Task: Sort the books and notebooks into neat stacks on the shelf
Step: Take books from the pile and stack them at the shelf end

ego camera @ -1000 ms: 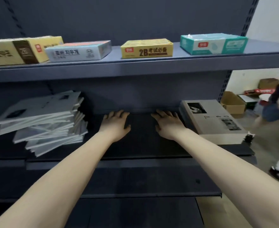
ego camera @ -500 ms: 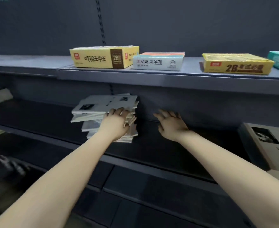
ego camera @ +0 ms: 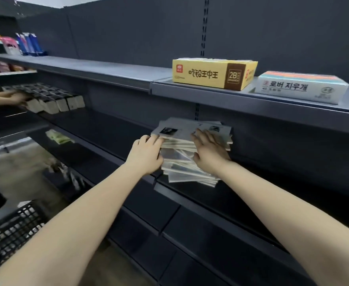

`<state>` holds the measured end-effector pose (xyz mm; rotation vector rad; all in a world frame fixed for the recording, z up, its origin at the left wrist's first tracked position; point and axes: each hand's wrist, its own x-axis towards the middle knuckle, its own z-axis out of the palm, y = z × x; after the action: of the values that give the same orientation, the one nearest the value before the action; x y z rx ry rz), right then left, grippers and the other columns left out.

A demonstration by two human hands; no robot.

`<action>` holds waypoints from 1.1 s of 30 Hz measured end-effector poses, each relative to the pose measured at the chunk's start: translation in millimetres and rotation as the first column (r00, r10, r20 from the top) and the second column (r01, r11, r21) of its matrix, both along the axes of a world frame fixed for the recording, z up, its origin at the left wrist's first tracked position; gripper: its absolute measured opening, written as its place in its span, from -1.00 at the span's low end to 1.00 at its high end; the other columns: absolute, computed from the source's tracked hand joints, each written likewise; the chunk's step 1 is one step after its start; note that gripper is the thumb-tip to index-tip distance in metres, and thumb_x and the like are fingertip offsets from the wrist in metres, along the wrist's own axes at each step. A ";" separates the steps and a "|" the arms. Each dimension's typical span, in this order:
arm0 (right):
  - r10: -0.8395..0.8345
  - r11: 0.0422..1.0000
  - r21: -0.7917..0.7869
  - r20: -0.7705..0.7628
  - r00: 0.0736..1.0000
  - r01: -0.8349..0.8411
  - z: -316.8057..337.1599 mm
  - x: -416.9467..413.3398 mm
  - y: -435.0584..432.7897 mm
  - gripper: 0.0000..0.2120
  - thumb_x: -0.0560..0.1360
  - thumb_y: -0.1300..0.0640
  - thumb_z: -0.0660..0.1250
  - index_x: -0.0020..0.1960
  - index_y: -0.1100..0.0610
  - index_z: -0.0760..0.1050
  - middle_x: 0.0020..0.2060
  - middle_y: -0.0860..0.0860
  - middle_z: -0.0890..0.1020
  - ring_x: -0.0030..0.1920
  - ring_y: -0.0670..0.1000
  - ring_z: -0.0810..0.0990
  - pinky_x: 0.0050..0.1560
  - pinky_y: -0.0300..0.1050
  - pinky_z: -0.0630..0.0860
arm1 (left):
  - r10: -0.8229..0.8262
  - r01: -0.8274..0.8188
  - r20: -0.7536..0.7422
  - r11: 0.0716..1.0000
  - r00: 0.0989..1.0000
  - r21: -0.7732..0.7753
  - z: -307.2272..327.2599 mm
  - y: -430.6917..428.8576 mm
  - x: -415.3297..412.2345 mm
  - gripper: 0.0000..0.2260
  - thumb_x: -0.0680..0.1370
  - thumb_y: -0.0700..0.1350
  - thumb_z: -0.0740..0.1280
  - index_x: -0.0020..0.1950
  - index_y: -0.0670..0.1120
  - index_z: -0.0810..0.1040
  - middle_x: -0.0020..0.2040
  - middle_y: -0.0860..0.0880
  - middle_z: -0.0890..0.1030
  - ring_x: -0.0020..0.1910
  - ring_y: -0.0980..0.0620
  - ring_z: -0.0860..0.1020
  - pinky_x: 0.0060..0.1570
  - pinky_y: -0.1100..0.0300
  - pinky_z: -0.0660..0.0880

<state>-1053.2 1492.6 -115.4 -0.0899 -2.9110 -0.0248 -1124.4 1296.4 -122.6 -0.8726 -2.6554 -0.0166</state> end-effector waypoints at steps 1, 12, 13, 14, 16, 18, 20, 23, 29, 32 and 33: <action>0.007 1.000 0.006 -0.004 1.000 -0.007 0.8 -7.3 -6.8 -0.42 0.61 0.07 0.07 0.55 0.11 -0.07 0.54 0.03 -0.13 0.53 0.07 -0.17 0.47 -0.05 -0.23 | 0.005 -0.005 0.008 1.000 1.000 0.002 -1.4 -6.6 -4.0 -0.49 0.55 -0.01 0.18 0.48 -0.03 0.18 0.50 -0.01 0.21 0.40 -0.11 0.23 0.31 0.05 0.23; -0.084 0.996 -0.024 0.111 0.990 0.087 -10.5 -70.2 -46.3 -0.43 0.63 0.05 0.00 0.55 0.12 -0.16 0.53 0.14 -0.19 0.52 0.15 -0.20 0.48 -0.01 -0.22 | 0.023 -0.033 0.124 0.996 0.992 0.080 -18.8 -53.7 -44.0 -0.49 0.56 -0.02 0.18 0.51 0.00 0.16 0.52 0.02 0.17 0.46 -0.08 0.15 0.42 0.01 0.13; -0.106 0.993 -0.030 0.130 0.986 0.111 -13.0 -73.1 -47.0 -0.44 0.63 0.06 -0.01 0.55 0.12 -0.17 0.53 0.14 -0.18 0.52 0.14 -0.19 0.49 -0.01 -0.21 | 0.017 -0.030 0.135 0.995 0.991 0.094 -20.8 -55.4 -46.9 -0.49 0.57 -0.02 0.19 0.51 0.00 0.16 0.51 0.02 0.17 0.46 -0.08 0.16 0.42 0.01 0.13; -0.127 0.991 -0.021 0.139 0.982 0.131 -16.0 -75.2 -47.0 -0.44 0.63 0.08 -0.01 0.55 0.12 -0.17 0.53 0.14 -0.15 0.53 0.14 -0.16 0.51 -0.02 -0.20 | 0.008 -0.024 0.146 0.994 0.989 0.111 -22.8 -56.6 -49.3 -0.49 0.57 -0.02 0.19 0.51 0.00 0.16 0.51 0.02 0.18 0.46 -0.07 0.16 0.42 0.01 0.13; -0.152 0.988 0.017 0.116 0.982 0.151 -19.8 -79.1 -45.6 -0.42 0.61 0.11 0.04 0.55 0.12 -0.13 0.53 0.12 -0.04 0.52 0.13 -0.06 0.51 -0.03 -0.14 | -0.012 -0.012 0.169 0.990 0.985 0.143 -26.8 -57.4 -53.2 -0.49 0.57 -0.02 0.19 0.51 0.00 0.16 0.51 0.03 0.18 0.46 -0.07 0.16 0.43 0.00 0.13; -0.162 0.986 0.043 0.089 0.983 0.158 -20.3 -82.1 -43.8 -0.42 0.60 0.16 0.08 0.54 0.13 -0.09 0.52 0.11 0.07 0.50 0.12 0.04 0.50 -0.04 -0.05 | -0.033 0.001 0.183 0.985 0.983 0.170 -29.6 -56.6 -55.4 -0.49 0.57 -0.02 0.19 0.51 -0.01 0.15 0.51 0.03 0.19 0.46 -0.06 0.16 0.43 0.00 0.13; -0.187 0.981 0.066 0.096 0.978 0.181 -17.7 -82.4 -43.3 -0.44 0.61 0.16 0.07 0.54 0.12 -0.07 0.49 0.10 0.16 0.46 0.12 0.13 0.45 -0.05 0.07 | -0.055 0.019 0.184 0.981 0.981 0.193 -30.5 -53.2 -55.8 -0.48 0.57 -0.03 0.20 0.51 -0.02 0.14 0.51 0.03 0.19 0.46 -0.07 0.17 0.43 0.00 0.13; -0.206 0.968 0.161 0.077 0.975 0.192 -11.5 -74.8 -45.4 -0.44 0.59 0.19 0.15 0.52 0.15 0.01 0.40 0.13 0.27 0.38 0.15 0.27 0.25 -0.07 0.35 | -0.096 0.057 0.163 0.971 0.982 0.230 -28.8 -44.9 -55.9 -0.47 0.56 -0.03 0.21 0.51 -0.03 0.15 0.50 0.02 0.20 0.44 -0.07 0.19 0.41 0.02 0.16; -0.153 0.948 0.286 0.022 0.988 0.140 -3.8 -42.7 -43.9 -0.47 0.45 0.37 0.23 0.40 0.20 0.24 0.24 0.17 0.36 0.14 0.20 0.48 -0.23 -0.06 0.38 | -0.179 0.152 0.098 0.960 0.979 0.235 -23.1 -26.3 -55.8 -0.38 0.52 -0.01 0.29 0.52 -0.05 0.12 0.50 -0.01 0.21 0.44 -0.09 0.19 0.40 0.02 0.19; -0.142 0.965 0.221 -0.007 0.990 0.140 -2.9 -25.8 -31.8 -0.44 0.44 0.39 0.20 0.41 0.16 0.22 0.25 0.16 0.36 0.02 0.21 0.55 -0.26 -0.07 0.35 | -0.223 0.203 0.073 0.956 0.972 0.213 -22.7 -17.2 -53.1 -0.37 0.49 -0.06 0.31 0.51 -0.02 0.13 0.49 0.01 0.23 0.41 -0.12 0.21 0.38 0.02 0.21; -0.141 0.973 0.180 -0.013 0.990 0.141 -2.9 -19.6 -26.3 -0.44 0.43 0.41 0.20 0.39 0.15 0.23 0.25 0.16 0.35 0.00 0.22 0.55 -0.26 -0.07 0.35 | -0.230 0.212 0.073 0.957 0.970 0.199 -22.8 -14.0 -51.4 -0.38 0.49 -0.08 0.31 0.51 0.00 0.14 0.48 0.02 0.24 0.41 -0.14 0.21 0.38 0.02 0.20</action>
<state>-1072.8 1466.3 -118.2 -0.2648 -2.8806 -0.3126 -1175.7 1282.4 -145.4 -1.1233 -2.5738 -0.3691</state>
